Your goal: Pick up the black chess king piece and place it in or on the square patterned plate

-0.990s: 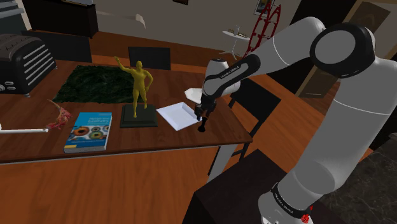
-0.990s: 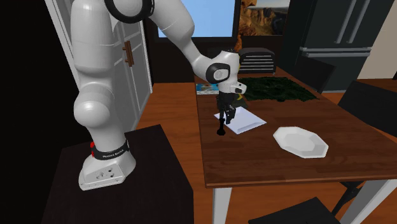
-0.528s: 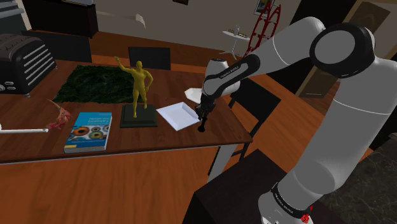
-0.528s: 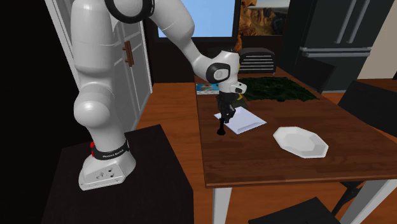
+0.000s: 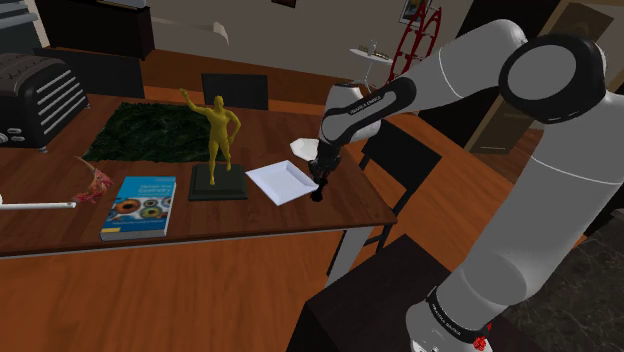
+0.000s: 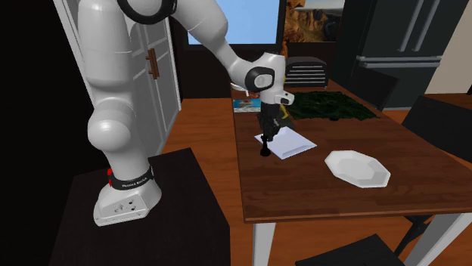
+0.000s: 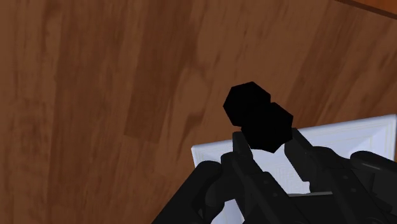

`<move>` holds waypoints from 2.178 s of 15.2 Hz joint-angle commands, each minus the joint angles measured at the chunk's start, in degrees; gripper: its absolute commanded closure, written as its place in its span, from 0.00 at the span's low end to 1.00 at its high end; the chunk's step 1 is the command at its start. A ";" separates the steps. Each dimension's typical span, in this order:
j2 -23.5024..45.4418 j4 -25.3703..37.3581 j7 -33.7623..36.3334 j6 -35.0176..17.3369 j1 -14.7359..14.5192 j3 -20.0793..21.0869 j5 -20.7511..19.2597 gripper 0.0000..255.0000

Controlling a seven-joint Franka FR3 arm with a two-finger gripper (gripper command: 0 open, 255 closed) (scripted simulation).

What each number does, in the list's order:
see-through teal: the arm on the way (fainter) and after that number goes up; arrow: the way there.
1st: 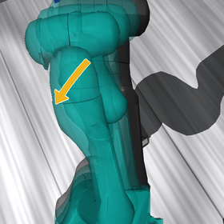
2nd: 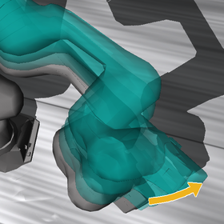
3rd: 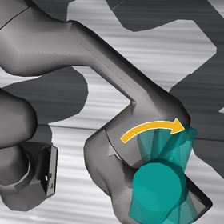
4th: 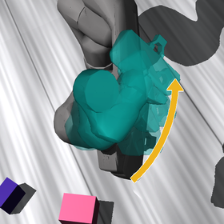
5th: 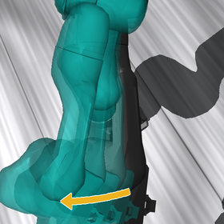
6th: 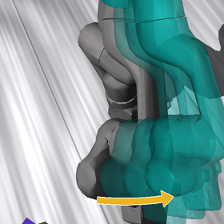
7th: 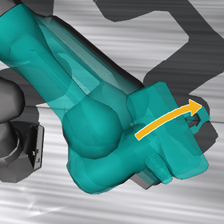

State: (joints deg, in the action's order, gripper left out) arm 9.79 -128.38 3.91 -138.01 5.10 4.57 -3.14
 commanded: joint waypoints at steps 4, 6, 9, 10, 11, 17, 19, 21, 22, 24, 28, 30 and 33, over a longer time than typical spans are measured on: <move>-2.80 0.74 -0.36 3.55 0.05 0.13 0.49 1.00; -3.80 1.21 -0.50 5.01 0.06 0.16 0.66 1.00; -5.21 2.01 -0.70 7.21 0.08 0.19 0.89 1.00; -5.66 2.30 -0.76 7.95 0.09 0.20 0.97 1.00; -6.10 2.60 -0.82 8.69 0.09 0.21 1.04 1.00; 2.65 16.83 1.67 14.28 -1.33 1.05 0.11 1.00; 6.42 23.09 2.54 16.82 -1.98 1.26 -0.30 1.00; 10.41 29.82 3.31 19.60 -2.70 1.41 -0.69 1.00; 12.51 33.40 3.67 21.11 -3.08 1.46 -0.89 1.00; 16.98 41.12 4.29 24.40 -3.90 1.52 -1.28 1.00; 20.16 44.20 4.68 24.33 -4.38 1.46 -1.57 1.00; 20.62 43.38 4.75 23.04 -4.38 1.42 -1.64 1.00; 21.42 42.27 4.86 21.14 -4.39 1.36 -1.76 1.00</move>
State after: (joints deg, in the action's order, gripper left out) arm 30.79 -85.94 8.73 -116.26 0.72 5.96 -4.85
